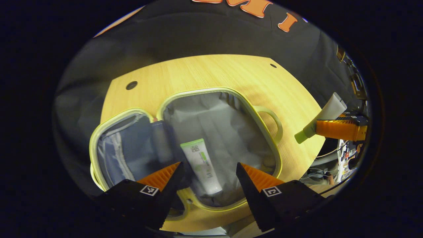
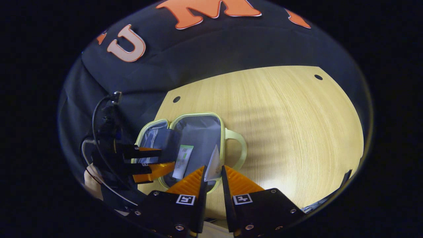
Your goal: First open the suitcase, pack the skin care products into it, and then close the suitcase.
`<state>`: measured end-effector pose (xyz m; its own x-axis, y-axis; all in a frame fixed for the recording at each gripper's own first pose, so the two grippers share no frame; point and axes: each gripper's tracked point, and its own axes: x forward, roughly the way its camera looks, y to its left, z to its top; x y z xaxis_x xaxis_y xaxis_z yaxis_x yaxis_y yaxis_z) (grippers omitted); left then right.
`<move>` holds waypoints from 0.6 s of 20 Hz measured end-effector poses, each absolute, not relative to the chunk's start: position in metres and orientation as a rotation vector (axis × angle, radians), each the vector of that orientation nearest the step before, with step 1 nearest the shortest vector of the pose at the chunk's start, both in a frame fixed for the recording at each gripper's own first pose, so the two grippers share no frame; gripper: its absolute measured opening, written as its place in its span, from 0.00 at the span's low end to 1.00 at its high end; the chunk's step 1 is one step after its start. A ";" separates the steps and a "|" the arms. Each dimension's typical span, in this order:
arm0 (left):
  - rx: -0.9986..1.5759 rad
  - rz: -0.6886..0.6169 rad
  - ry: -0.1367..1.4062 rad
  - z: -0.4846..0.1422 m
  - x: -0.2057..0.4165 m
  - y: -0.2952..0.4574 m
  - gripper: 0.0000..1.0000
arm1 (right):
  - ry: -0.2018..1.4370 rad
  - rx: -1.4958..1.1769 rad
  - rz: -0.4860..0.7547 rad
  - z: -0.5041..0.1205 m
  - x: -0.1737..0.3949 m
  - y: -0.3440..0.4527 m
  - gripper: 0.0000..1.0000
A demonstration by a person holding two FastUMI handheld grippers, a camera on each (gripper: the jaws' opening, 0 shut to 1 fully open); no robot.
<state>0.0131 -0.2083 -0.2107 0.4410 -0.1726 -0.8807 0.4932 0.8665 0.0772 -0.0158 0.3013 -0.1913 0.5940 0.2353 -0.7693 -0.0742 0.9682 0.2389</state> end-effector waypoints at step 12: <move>0.125 -0.081 0.979 -0.110 -0.026 -0.112 0.98 | 1.179 0.112 0.257 -0.266 -0.009 0.379 0.28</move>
<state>-0.0263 -0.1117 -0.1098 0.5560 -0.0118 -0.8311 0.1245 0.9898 0.0692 -0.0090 0.3785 -0.2655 0.3572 0.2568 -0.8980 -0.1404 0.9653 0.2202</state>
